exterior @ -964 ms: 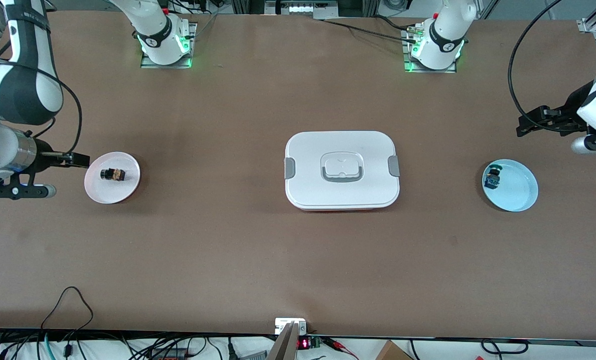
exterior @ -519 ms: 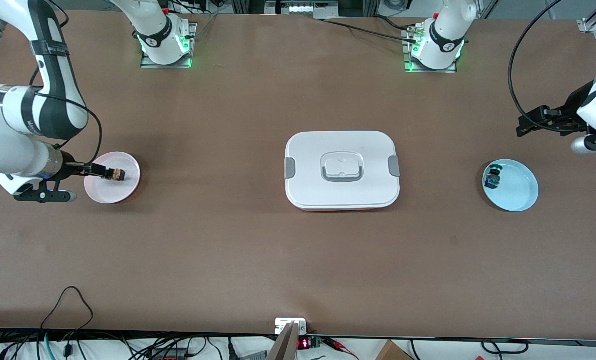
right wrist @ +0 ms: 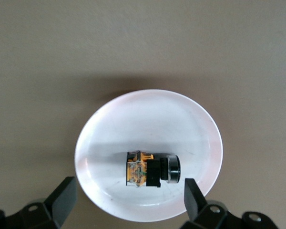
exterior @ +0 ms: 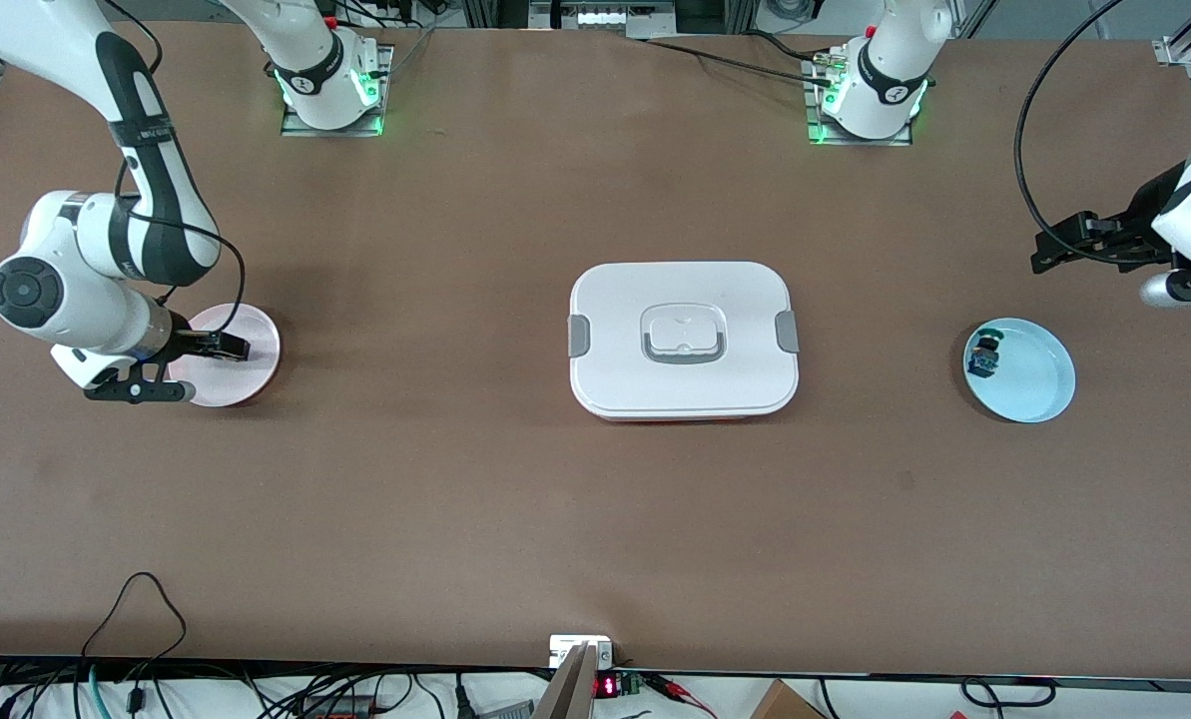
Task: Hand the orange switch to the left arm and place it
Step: 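Lower the right gripper over the orange switch on the plate, then close the right gripper on the orange switch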
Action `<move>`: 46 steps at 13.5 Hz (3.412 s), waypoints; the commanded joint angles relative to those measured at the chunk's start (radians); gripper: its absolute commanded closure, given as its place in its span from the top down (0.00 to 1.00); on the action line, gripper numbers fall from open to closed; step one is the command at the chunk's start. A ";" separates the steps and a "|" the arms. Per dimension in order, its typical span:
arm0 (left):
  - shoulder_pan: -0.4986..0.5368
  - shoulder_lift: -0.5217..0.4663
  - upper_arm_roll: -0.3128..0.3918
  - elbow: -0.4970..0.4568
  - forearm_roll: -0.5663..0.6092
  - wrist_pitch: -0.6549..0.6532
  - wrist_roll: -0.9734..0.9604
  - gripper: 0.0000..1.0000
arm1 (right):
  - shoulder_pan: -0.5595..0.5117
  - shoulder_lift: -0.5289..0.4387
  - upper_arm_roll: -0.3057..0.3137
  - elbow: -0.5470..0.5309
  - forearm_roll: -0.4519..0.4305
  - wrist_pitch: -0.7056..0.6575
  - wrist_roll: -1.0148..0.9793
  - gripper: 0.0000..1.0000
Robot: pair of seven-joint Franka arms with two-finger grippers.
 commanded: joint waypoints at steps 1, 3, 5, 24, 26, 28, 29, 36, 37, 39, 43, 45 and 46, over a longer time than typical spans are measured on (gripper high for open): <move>-0.001 0.013 0.002 0.032 -0.016 -0.020 0.024 1.00 | -0.029 0.021 0.004 -0.035 -0.013 0.074 0.001 1.00; -0.001 0.013 0.002 0.032 -0.016 -0.020 0.024 1.00 | -0.038 0.038 0.004 -0.035 -0.012 0.081 0.001 1.00; -0.001 0.013 0.002 0.032 -0.016 -0.020 0.024 1.00 | -0.038 0.052 0.004 -0.035 -0.012 0.081 0.004 1.00; -0.003 0.013 0.002 0.032 -0.016 -0.020 0.024 1.00 | -0.067 0.089 0.004 -0.138 0.000 0.202 0.001 0.87; -0.003 0.013 0.002 0.032 -0.016 -0.020 0.024 1.00 | -0.066 0.083 0.004 -0.136 0.000 0.194 -0.012 0.26; -0.003 0.013 0.002 0.032 -0.016 -0.020 0.024 1.00 | -0.063 0.072 0.006 -0.127 0.003 0.179 -0.014 0.12; -0.003 0.013 0.002 0.032 -0.016 -0.020 0.024 1.00 | -0.061 0.067 0.007 -0.121 0.005 0.159 -0.014 0.11; -0.003 0.014 0.002 0.032 -0.016 -0.020 0.024 1.00 | -0.011 -0.008 0.021 0.046 0.013 -0.135 -0.016 0.09; -0.003 0.014 0.002 0.032 -0.016 -0.020 0.024 1.00 | 0.008 -0.018 0.023 0.104 0.054 -0.219 -0.016 0.09; -0.003 0.014 0.002 0.032 -0.016 -0.020 0.024 1.00 | 0.022 -0.034 0.024 0.209 0.130 -0.347 -0.019 0.09; -0.003 0.014 0.002 0.032 -0.016 -0.020 0.024 1.00 | 0.060 -0.051 0.032 0.350 0.135 -0.461 -0.056 0.09; -0.003 0.014 0.002 0.032 -0.014 -0.020 0.024 1.00 | 0.082 -0.052 0.032 0.407 0.132 -0.502 -0.057 0.04; -0.003 0.014 0.002 0.032 -0.016 -0.020 0.024 1.00 | 0.085 -0.052 0.032 0.439 0.131 -0.536 -0.057 0.04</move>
